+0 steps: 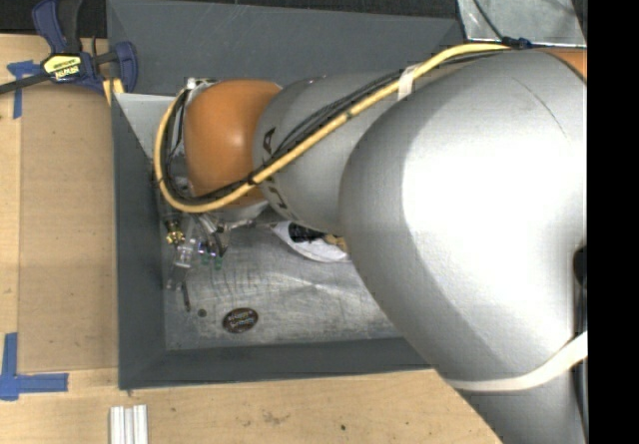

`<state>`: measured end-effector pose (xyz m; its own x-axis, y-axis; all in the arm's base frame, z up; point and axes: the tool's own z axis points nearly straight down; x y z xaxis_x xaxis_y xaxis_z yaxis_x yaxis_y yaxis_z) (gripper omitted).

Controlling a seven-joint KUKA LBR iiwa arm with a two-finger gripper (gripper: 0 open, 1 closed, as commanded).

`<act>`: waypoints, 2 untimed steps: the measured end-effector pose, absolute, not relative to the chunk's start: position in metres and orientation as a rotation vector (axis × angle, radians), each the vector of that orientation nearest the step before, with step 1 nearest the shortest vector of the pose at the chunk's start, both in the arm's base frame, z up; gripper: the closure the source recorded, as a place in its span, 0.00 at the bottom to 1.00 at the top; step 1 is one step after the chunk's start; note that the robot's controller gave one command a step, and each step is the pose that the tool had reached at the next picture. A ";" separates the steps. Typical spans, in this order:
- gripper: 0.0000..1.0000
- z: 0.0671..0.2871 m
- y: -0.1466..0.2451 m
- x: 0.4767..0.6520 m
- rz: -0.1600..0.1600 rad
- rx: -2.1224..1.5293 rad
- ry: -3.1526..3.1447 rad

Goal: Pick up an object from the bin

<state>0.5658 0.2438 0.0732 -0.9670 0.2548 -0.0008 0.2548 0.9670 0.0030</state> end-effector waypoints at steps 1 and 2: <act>0.00 0.075 0.237 0.561 0.003 0.527 3.091; 1.00 0.075 0.237 0.540 0.006 0.588 3.080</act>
Offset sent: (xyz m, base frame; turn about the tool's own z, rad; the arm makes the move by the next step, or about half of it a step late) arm -0.0189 -0.0074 -0.0032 0.1126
